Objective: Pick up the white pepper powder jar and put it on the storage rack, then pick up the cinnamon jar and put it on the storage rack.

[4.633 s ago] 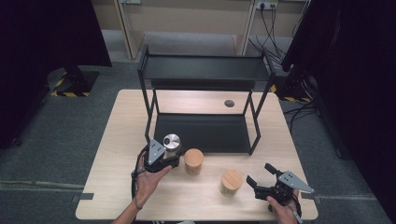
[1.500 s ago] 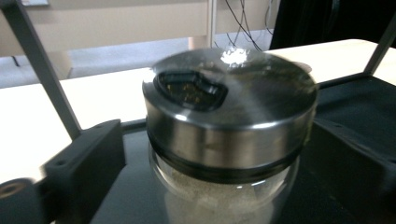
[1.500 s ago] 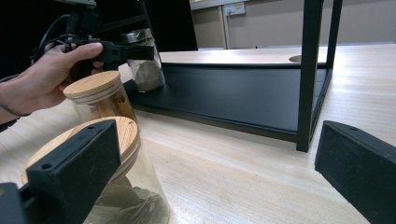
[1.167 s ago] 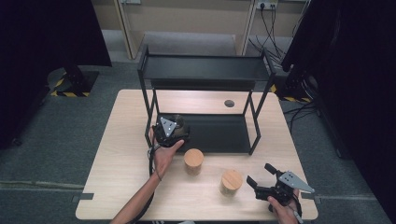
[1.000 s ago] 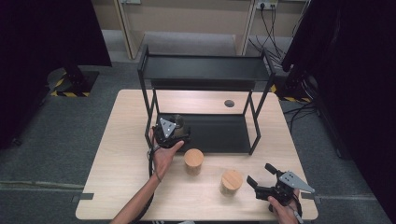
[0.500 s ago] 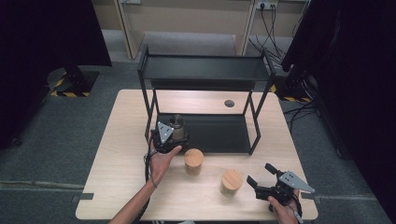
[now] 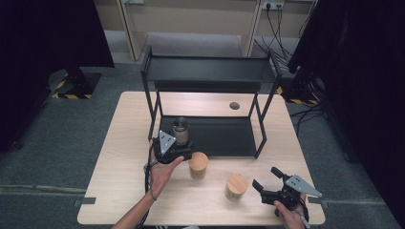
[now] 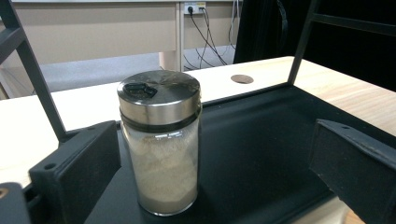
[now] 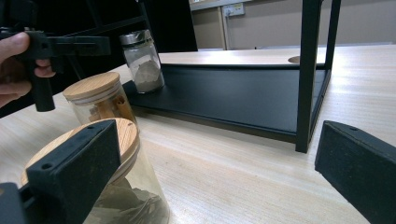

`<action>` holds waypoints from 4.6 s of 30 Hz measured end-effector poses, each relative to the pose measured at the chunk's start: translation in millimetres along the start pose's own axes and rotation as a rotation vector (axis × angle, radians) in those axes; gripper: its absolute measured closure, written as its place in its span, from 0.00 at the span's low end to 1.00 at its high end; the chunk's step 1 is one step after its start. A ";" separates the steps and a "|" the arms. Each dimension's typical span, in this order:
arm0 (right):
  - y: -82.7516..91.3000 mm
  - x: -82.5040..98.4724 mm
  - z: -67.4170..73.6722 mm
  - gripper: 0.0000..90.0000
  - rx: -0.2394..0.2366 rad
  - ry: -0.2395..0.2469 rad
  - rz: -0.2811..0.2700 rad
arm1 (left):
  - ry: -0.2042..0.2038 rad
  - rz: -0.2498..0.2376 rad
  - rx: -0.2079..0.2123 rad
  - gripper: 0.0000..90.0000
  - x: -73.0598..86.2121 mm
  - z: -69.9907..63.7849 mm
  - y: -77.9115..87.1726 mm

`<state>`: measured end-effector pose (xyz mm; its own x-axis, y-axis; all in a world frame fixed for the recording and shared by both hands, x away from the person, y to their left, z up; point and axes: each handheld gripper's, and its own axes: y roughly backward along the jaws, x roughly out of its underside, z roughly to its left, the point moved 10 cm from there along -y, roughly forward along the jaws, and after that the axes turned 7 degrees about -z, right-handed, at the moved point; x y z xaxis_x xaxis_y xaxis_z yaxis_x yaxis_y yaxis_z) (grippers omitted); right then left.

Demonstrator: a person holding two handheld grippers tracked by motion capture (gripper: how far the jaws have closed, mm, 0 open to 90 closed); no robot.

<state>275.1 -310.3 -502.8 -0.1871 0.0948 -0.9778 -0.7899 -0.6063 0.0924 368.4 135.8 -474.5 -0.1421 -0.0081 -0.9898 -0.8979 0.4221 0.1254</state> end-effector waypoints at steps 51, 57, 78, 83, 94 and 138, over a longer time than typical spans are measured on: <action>-1.5 0.4 -0.2 0.00 0.000 -0.002 0.000 | -0.004 -0.076 0.098 0.01 12.7 -15.2 87.8; -1.3 0.5 -0.9 0.00 0.001 -0.007 -0.002 | -0.035 -0.104 0.100 0.01 15.5 -19.6 99.5; -0.1 1.7 -2.1 0.00 0.009 -0.019 -0.006 | -0.057 -0.095 0.137 0.01 36.8 -31.0 115.1; 0.6 1.7 -2.2 0.00 0.012 -0.021 -0.007 | -0.045 -0.091 0.143 0.01 40.7 -31.1 117.2; 1.5 1.9 -2.3 0.00 0.013 -0.019 -0.006 | -0.038 -0.078 0.137 0.01 51.9 -29.1 117.8; -32.3 -40.6 26.7 0.00 -0.157 0.103 0.019 | -0.031 -0.070 0.129 0.01 56.6 -26.5 121.2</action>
<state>292.6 -273.4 -461.0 -0.1339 0.0053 -0.9910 -0.6844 -0.7237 0.0886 240.6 162.5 -513.6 -0.0667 -0.0144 -0.9977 -0.8437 0.5346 0.0487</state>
